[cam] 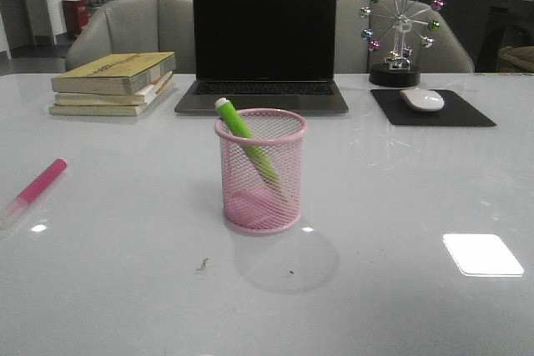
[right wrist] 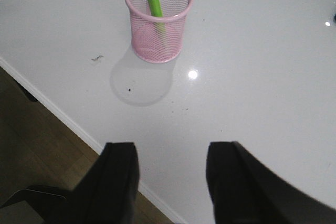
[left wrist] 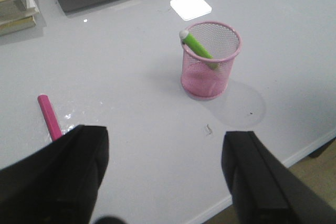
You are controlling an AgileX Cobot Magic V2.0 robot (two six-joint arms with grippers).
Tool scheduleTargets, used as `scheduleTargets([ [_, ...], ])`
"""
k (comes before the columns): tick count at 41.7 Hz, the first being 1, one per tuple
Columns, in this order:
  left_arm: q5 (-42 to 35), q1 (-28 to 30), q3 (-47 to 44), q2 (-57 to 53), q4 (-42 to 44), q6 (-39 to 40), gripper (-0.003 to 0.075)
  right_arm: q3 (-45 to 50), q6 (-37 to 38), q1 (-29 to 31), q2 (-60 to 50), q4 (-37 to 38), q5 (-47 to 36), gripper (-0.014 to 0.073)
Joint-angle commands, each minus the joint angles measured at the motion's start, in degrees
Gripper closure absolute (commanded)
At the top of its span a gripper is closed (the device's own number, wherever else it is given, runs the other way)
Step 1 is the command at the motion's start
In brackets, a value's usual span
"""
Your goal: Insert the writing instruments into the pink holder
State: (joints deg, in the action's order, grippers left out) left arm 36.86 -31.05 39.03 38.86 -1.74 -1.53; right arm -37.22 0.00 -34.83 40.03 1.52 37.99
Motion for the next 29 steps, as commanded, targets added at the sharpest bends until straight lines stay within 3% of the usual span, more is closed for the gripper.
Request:
scheduleTargets([
  [1,-0.4,1.2,2.4,3.1,-0.2,0.8,0.0213,-1.6,-0.4,-0.1,-0.3,0.3,-3.6,0.0167],
  [6,4.4,5.9,5.0,10.5,0.1,0.8,0.0213,-1.6,-0.4,-0.1,-0.3,0.3,-3.6,0.0167],
  [20,5.2,20.3,16.7,33.9,0.1,0.8,0.0213,-1.6,-0.4,-0.1,-0.3,0.3,-3.6,0.0167],
  [29,5.0,21.9,27.0,48.6,0.5,0.8,0.0213,-1.6,-0.4,-0.1,-0.3,0.3,-3.6,0.0167],
])
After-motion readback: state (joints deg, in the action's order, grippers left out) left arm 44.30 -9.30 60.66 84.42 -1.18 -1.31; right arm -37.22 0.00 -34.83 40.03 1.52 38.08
